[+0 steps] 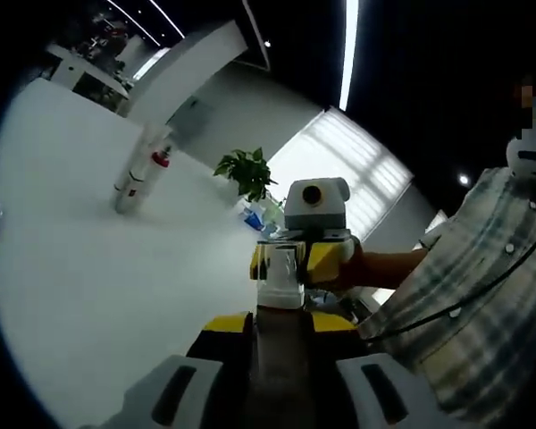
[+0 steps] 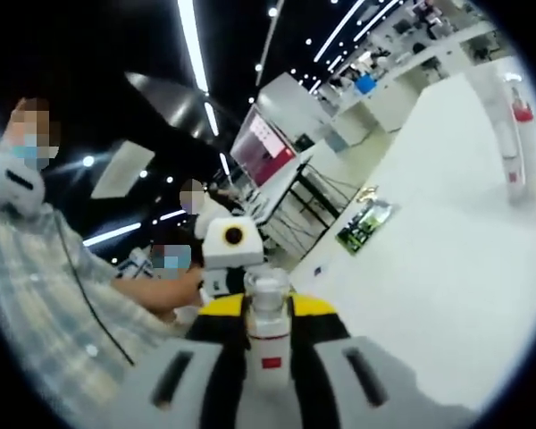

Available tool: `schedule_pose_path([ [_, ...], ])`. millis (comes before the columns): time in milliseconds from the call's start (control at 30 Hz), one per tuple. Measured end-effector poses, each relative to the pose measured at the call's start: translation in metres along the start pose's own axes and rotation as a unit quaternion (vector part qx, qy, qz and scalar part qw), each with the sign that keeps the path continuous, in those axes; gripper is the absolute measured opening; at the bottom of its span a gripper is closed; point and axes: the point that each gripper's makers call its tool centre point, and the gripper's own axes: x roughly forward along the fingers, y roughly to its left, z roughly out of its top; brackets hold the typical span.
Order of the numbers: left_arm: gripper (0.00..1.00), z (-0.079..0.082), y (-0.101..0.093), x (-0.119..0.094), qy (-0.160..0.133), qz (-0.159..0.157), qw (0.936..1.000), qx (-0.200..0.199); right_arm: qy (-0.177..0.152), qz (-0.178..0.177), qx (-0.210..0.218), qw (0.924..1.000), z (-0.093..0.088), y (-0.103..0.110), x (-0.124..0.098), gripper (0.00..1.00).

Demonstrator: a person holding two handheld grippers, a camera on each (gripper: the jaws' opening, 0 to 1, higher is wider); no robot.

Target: Arrange the skincare products in the storage area until every visible bottle or jar stands upright without overlapping.

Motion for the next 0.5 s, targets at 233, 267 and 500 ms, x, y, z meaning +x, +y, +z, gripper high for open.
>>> schedule_pose_path([
  [233, 0.26, 0.012, 0.010, -0.009, -0.025, 0.052, 0.9983, 0.014, -0.008, -0.004, -0.003, 1.0000, 0.010, -0.005, 0.002, 0.15],
  [267, 0.27, 0.012, 0.014, -0.011, -0.021, 0.070, 0.9971, 0.020, -0.011, -0.008, -0.004, 0.9999, 0.012, -0.007, 0.001, 0.15],
  [500, 0.30, 0.010, 0.034, -0.028, 0.005, 0.164, 0.9816, 0.098, -0.039, -0.034, 0.004, 0.9986, 0.025, -0.024, -0.006, 0.15],
])
